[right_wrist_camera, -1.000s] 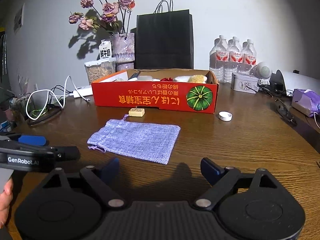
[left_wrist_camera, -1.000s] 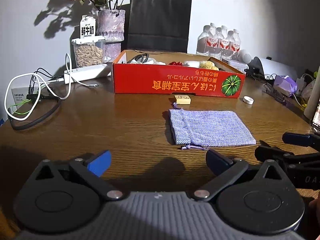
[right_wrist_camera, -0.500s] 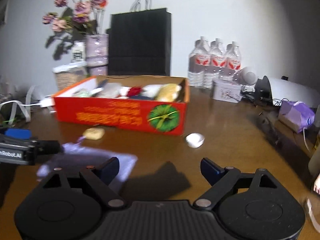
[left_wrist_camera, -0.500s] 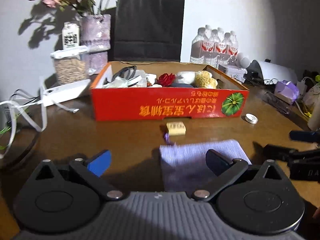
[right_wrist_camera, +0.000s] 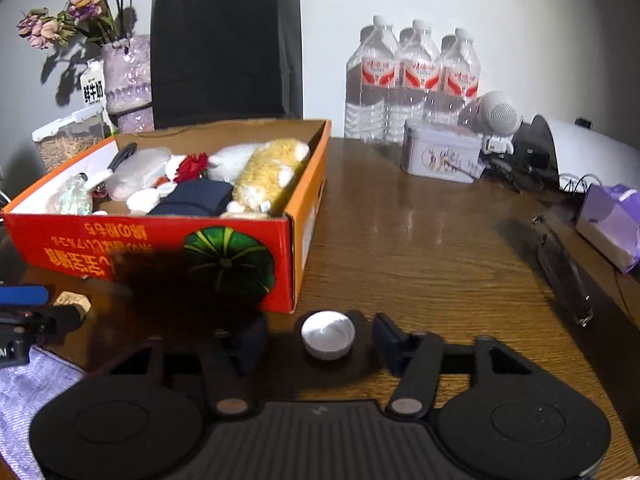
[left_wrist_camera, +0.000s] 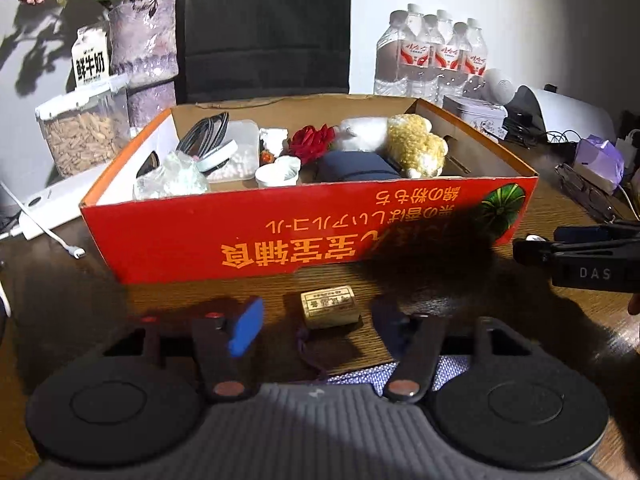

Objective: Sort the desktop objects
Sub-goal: 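Grasp the small beige box with left tool while right tool grasps white bottle cap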

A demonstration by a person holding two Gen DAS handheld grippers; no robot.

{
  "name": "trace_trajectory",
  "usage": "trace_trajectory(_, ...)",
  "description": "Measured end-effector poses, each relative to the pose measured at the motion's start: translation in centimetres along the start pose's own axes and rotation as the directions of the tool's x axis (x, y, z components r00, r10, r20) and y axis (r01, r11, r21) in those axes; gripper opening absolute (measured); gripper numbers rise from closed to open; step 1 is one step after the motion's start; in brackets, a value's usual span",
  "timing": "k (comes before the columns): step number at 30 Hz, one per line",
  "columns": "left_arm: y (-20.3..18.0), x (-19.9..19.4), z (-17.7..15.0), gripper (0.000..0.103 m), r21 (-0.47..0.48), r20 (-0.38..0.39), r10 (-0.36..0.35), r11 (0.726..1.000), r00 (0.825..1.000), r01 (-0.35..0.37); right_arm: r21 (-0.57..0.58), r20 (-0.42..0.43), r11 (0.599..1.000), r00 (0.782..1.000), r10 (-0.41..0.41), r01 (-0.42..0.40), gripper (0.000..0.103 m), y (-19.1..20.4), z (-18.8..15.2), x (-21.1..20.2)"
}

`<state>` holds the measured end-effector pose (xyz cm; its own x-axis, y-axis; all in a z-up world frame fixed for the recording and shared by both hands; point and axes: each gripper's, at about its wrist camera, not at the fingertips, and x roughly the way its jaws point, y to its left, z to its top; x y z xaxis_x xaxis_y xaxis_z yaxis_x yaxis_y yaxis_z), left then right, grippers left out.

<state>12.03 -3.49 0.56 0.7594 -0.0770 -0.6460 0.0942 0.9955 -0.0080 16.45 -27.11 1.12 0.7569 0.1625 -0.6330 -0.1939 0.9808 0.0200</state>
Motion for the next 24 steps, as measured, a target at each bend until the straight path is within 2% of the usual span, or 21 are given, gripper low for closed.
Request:
trace_trajectory(3, 0.0, 0.4, 0.0, 0.046, -0.002, -0.009, -0.013, 1.000, 1.000, 0.013, -0.001, 0.012, 1.000, 1.000, 0.001, -0.001, 0.043, 0.0, -0.2, 0.1)
trace_trajectory(5, 0.0, 0.5, 0.1, 0.040, 0.000, -0.009, -0.015, 1.000, 1.000, 0.015, -0.001, 0.017, 1.000, 1.000, 0.004, -0.004, 0.028, 0.0, -0.2, 0.1)
trace_trajectory(6, 0.0, 0.5, 0.1, 0.033, 0.000, -0.006, -0.014, 1.000, 1.000, 0.014, -0.007, 0.020, 1.000, 1.000, 0.004, -0.004, 0.027, 0.1, -0.2, 0.0)
trace_trajectory(11, -0.1, 0.1, 0.1, 0.032, -0.001, -0.002, -0.006, 1.000, 1.000, 0.006, -0.023, 0.023, 0.999, 0.999, 0.029, -0.028, 0.027, 1.6, -0.7, -1.2)
trace_trajectory(18, -0.1, -5.2, -0.7, 0.032, -0.014, 0.069, -0.038, 0.999, 0.997, 0.039, -0.079, 0.080, 0.993, 0.992, 0.093, -0.087, 0.027, 5.3, -2.2, -7.0)
trace_trajectory(24, -0.3, -10.2, -3.0, 0.032, -0.020, 0.111, -0.061, 0.998, 0.992, 0.063, -0.051, 0.126, 0.990, 0.983, 0.136, -0.130, 0.027, 7.7, -4.9, -12.4)
